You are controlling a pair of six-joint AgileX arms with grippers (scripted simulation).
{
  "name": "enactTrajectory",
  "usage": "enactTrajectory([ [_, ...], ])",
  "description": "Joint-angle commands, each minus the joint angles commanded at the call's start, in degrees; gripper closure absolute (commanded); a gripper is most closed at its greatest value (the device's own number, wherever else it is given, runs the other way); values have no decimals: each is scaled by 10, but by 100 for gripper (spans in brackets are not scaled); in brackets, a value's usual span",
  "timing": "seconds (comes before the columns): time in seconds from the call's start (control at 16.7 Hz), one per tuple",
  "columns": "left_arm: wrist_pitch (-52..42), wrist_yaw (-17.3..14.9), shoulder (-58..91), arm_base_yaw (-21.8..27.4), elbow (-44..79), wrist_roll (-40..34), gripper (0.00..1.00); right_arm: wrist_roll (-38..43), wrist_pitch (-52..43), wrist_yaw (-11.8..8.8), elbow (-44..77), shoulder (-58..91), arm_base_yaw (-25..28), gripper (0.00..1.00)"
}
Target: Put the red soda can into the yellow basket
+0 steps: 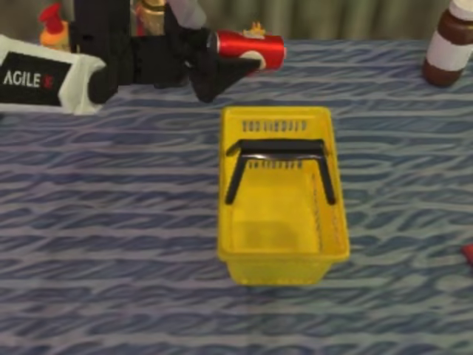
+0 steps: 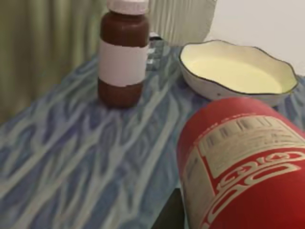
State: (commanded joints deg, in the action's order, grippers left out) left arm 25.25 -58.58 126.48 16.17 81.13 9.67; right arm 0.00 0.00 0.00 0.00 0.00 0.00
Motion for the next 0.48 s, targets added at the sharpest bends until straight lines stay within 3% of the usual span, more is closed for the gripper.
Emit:
enactTrajectory([
  [0.24, 140, -108, -27, 15, -36, -54, 100, 0, 0, 0, 0, 0, 0, 0],
  [0.36, 175, -137, -36, 19, -45, -68, 100, 0, 0, 0, 0, 0, 0, 0],
  [0.48, 185, -146, -39, 20, -47, -71, 100, 0, 0, 0, 0, 0, 0, 0],
])
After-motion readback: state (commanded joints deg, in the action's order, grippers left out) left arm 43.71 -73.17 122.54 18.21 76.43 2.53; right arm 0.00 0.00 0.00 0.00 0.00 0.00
